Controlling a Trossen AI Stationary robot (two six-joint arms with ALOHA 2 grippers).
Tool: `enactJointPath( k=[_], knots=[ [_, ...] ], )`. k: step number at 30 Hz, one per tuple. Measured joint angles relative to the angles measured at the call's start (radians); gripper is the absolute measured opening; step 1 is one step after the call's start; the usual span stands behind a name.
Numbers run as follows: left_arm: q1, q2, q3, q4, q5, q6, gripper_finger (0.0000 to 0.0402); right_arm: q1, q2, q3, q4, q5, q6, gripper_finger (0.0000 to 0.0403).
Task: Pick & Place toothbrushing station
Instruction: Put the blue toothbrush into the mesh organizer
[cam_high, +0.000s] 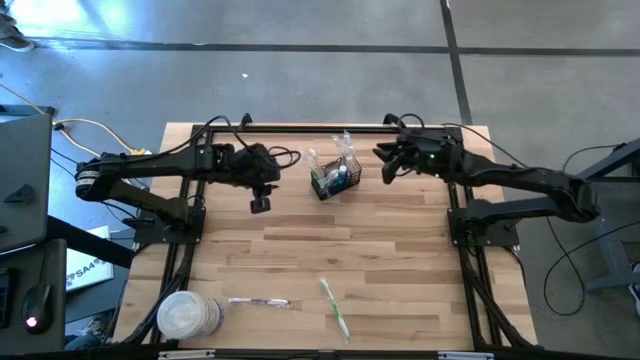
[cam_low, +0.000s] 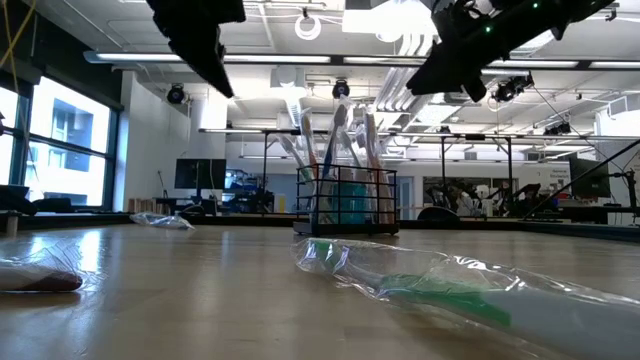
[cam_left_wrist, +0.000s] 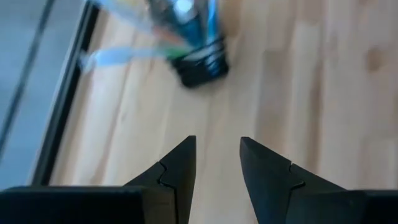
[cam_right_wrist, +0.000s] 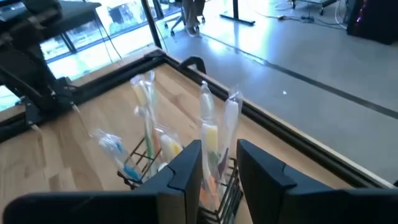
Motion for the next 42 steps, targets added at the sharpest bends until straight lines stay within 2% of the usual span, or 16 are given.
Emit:
enactJointPath(
  k=[5,12,15,19,23,25,29,31,39,42],
  knots=[
    [0.028,0.0,0.0,-0.065,-0.064,0.003,0.0138,0.0,-0.011,0.0,0.003,0.0,0.0,0.0093],
    [0.135,0.001,0.0,-0.091,-0.016,0.014,0.0222,0.0,-0.006,0.0,0.003,0.0,0.0,0.0093],
    [0.204,0.004,0.0,-0.131,0.003,0.041,0.0245,0.0,-0.006,0.0,0.002,0.0,0.0,0.0094],
    [0.342,0.017,0.0,-0.221,0.099,0.006,0.025,0.0,-0.006,0.0,0.003,0.0,0.0,0.0094],
    [0.486,0.047,0.0,-0.272,0.109,-0.27,0.0251,0.0,-0.006,0.0,0.003,0.001,0.0,0.0094],
    [0.537,0.067,0.0,-0.271,0.112,-0.31,0.0251,-0.001,-0.006,0.0,0.003,0.007,0.0,0.0094],
    [0.571,0.108,0.0,-0.269,0.186,-0.119,0.0251,-0.003,-0.006,0.0,0.004,0.008,0.0,0.0094],
    [0.584,0.136,0.0,-0.26,0.188,-0.104,0.0251,-0.003,-0.006,0.0,0.004,0.008,0.0,0.0094],
    [0.658,0.305,0.0,-0.242,0.187,-0.225,0.0251,-0.003,-0.006,0.0,0.004,0.006,0.0,0.0094],
    [0.671,0.359,0.0,-0.273,0.187,-0.376,0.0251,-0.003,-0.006,0.0,0.003,0.005,0.0,0.0094]
  ],
)
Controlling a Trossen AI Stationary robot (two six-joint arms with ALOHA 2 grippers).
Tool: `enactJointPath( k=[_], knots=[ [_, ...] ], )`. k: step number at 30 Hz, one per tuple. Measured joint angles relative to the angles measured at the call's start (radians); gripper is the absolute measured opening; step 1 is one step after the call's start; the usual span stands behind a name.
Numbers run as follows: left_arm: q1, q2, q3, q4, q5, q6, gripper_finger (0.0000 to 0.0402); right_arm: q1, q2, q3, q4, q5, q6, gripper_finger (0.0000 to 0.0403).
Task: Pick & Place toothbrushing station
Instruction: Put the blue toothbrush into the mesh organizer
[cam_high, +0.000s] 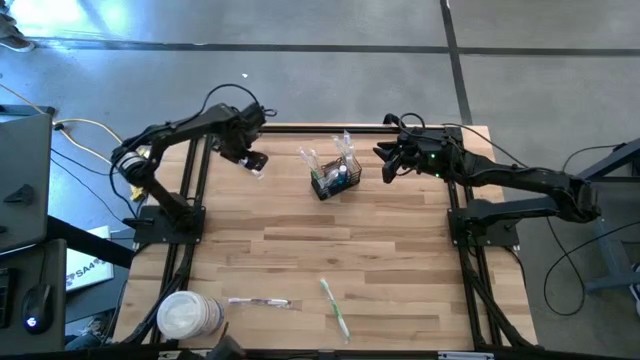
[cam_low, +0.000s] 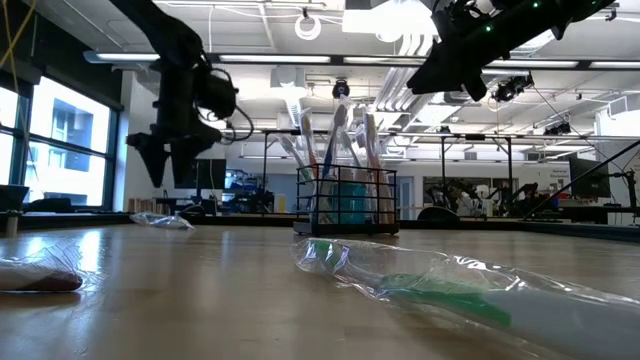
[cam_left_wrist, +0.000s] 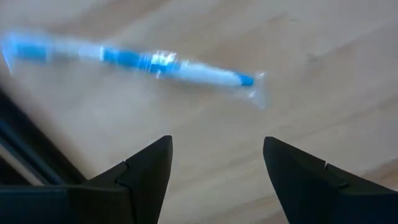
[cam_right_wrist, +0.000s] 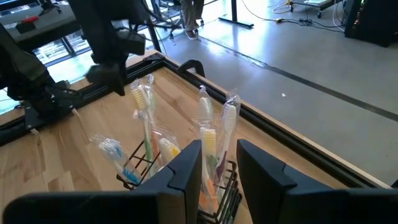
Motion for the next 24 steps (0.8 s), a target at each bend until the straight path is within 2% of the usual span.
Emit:
enactJointPath(
  k=[3,9,12,16,20,24],
  knots=[
    [0.004,0.04,0.0,-0.002,-0.003,-0.179,0.0251,0.0,0.0,0.0,0.0,0.0,0.0,0.0094],
    [0.003,0.058,0.0,0.11,-0.052,-0.374,0.0251,0.001,0.0,0.0,0.0,-0.008,0.0,0.0094],
    [0.003,0.058,0.0,0.15,-0.024,-0.495,0.0251,0.001,0.0,0.0,0.0,-0.008,0.0,0.0094],
    [0.003,0.058,0.0,0.15,-0.01,-0.742,0.0251,0.001,0.0,0.0,0.0,-0.008,0.0,0.0094],
    [0.003,0.058,0.0,0.15,-0.02,-0.844,0.0251,0.001,0.0,0.0,-0.001,-0.008,0.0,0.0094],
    [0.003,0.058,0.0,0.129,-0.078,-0.899,0.0251,0.001,0.0,0.0,-0.012,-0.041,0.0,0.0094]
  ],
)
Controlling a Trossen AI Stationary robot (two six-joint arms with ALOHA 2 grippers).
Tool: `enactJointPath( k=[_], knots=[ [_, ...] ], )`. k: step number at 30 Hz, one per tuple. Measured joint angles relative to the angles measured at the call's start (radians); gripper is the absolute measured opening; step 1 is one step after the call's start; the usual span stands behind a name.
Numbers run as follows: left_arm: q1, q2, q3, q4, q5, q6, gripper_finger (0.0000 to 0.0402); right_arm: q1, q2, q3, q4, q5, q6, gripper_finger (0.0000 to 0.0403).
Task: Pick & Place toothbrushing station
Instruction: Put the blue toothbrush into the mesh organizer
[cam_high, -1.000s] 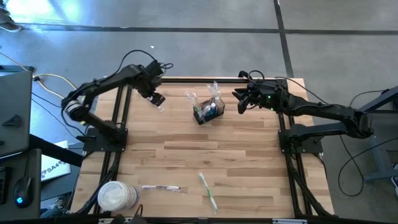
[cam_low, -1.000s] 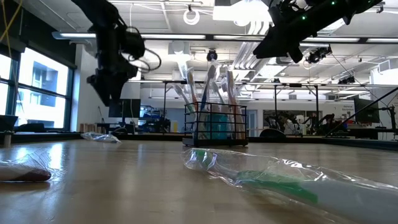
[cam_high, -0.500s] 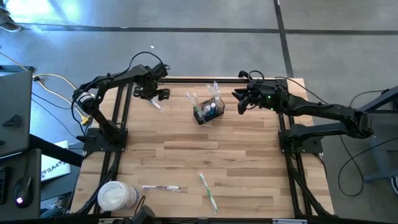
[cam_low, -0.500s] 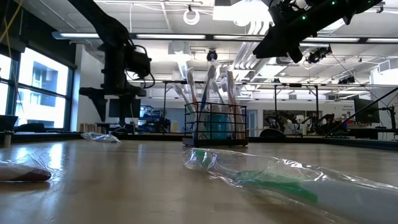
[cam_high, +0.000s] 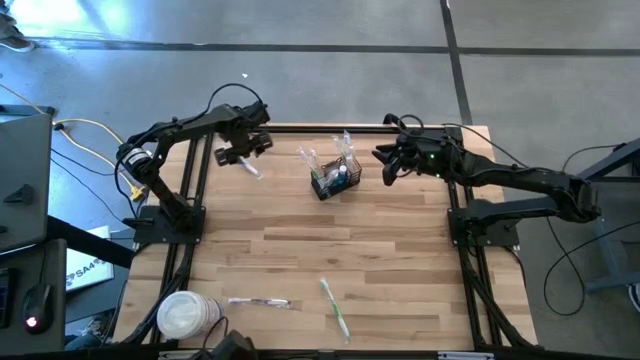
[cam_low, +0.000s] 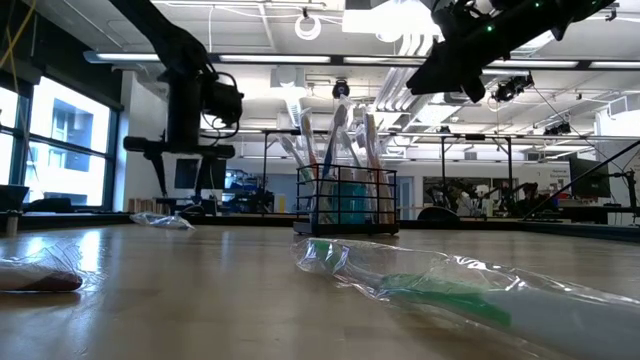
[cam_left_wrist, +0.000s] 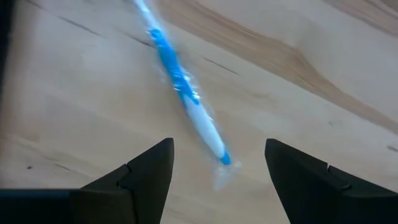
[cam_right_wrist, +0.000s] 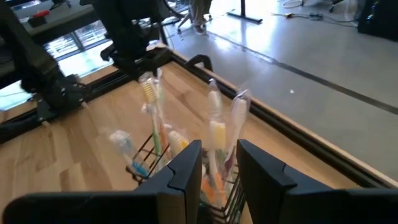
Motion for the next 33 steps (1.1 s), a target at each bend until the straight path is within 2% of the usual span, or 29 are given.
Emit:
enactJointPath(
  k=[5,9,12,15,20,27,33],
  knots=[
    [0.0,-0.001,-0.022,-0.006,-0.039,-0.033,0.0251,0.002,0.0,0.0,-0.032,-0.025,0.0,0.0094],
    [0.0,-0.001,-0.105,0.086,0.024,-0.075,0.0251,0.002,0.0,0.0,-0.057,-0.044,0.004,0.0094],
    [0.0,-0.001,-0.171,0.15,0.05,-0.144,0.0251,0.002,0.0,0.0,-0.065,-0.068,0.004,0.0094],
    [0.0,-0.001,-0.205,0.245,0.063,-0.145,0.0251,0.002,0.0,0.0,-0.074,-0.069,0.004,0.0094],
    [0.0,-0.001,-0.212,0.33,0.07,-0.144,0.0251,0.002,0.0,0.0,-0.077,-0.067,0.002,0.0094],
    [0.0,-0.001,-0.212,0.322,0.105,-0.146,0.0251,0.002,0.0,0.0,-0.078,-0.066,0.0,0.0094],
    [0.0,-0.001,-0.212,0.327,0.049,-0.146,0.0251,0.002,0.0,0.0,-0.096,-0.07,0.002,0.0094]
  ],
)
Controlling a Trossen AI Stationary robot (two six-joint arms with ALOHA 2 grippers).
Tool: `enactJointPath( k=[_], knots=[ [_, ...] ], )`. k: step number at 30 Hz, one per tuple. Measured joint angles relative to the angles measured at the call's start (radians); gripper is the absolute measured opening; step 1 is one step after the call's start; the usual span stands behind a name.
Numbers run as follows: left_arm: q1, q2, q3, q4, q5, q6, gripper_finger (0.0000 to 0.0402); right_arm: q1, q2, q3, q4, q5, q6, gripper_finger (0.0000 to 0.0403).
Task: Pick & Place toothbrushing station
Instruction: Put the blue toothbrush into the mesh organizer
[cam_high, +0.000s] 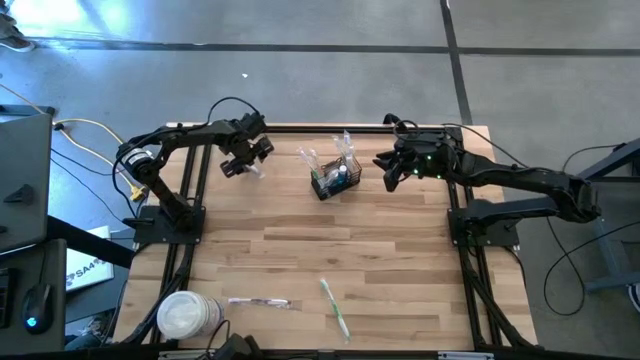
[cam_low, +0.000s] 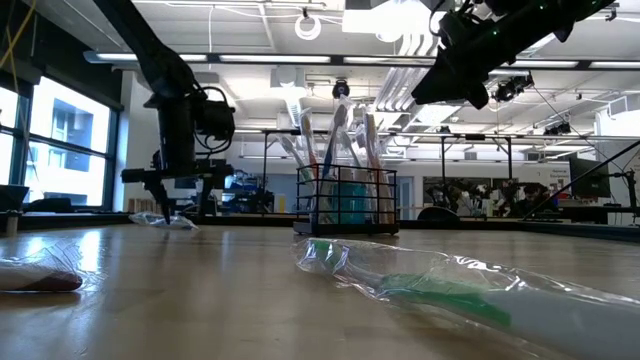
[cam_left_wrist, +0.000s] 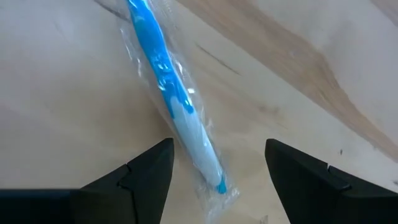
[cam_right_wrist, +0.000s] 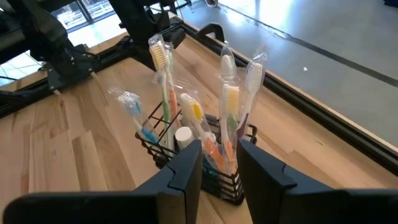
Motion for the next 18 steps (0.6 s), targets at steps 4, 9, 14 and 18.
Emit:
enactJointPath(
  k=[4,9,14,18],
  knots=[
    [0.0,0.0,0.0,-0.001,-0.028,0.0,0.0251,0.0,0.0,0.0,-0.017,-0.013,0.001,0.0094],
    [0.0,0.0,0.0,0.0,-0.06,0.008,0.0251,0.0,0.0,0.0,-0.017,-0.042,0.001,0.0094],
    [0.0,0.0,0.0,0.0,-0.097,0.001,0.0246,0.01,0.0,0.0,-0.023,-0.049,0.002,0.0094],
    [0.0,0.0,0.0,0.004,-0.098,-0.023,0.0231,0.022,0.0,0.0,-0.027,-0.048,0.001,0.0094]
  ],
)
